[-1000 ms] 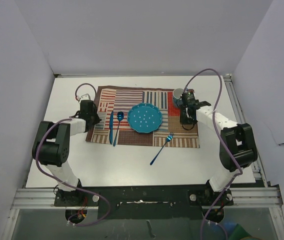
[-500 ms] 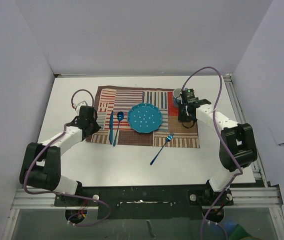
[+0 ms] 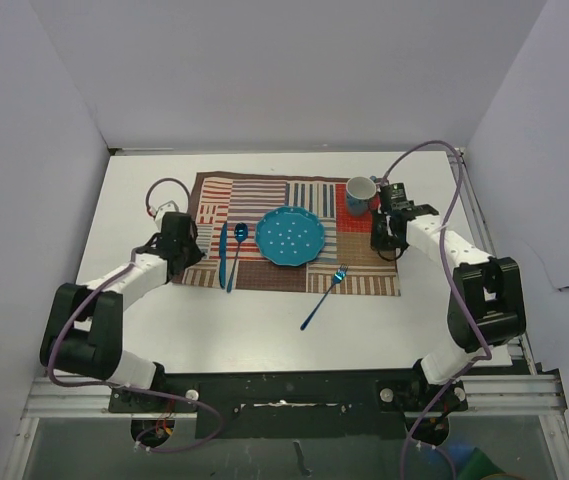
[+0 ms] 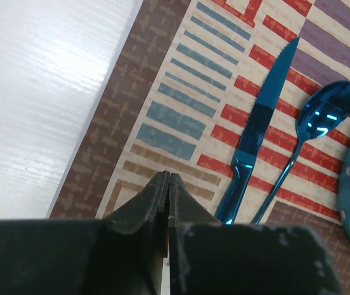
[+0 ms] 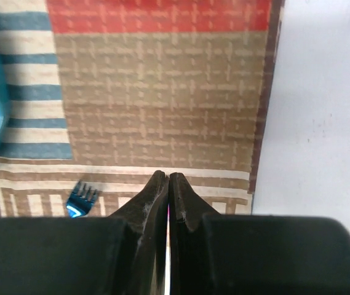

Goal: Set the dinner table for one person
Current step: Adjust the napkin at the center of the board.

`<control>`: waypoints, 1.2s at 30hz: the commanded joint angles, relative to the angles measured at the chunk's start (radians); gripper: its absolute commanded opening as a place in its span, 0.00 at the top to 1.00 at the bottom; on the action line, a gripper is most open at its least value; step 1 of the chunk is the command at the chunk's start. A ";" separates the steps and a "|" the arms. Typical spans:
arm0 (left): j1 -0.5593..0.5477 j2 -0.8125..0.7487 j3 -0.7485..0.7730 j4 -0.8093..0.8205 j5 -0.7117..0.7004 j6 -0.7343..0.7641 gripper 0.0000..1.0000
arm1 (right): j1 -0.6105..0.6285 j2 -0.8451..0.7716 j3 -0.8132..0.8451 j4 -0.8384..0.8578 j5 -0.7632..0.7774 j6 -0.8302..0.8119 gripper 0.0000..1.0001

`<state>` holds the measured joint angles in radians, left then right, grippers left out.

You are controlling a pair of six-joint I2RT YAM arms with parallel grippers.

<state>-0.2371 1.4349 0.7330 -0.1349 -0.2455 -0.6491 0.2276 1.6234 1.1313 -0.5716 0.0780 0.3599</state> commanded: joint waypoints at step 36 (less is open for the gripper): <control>-0.048 0.032 -0.072 0.044 0.013 -0.056 1.00 | -0.107 0.401 0.227 0.077 -0.128 -0.043 1.00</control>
<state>-0.2623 1.4975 0.6559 -0.0757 -0.2211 -0.6834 0.1310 1.9461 1.3144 -0.6170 -0.0467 0.3508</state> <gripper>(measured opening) 0.005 0.021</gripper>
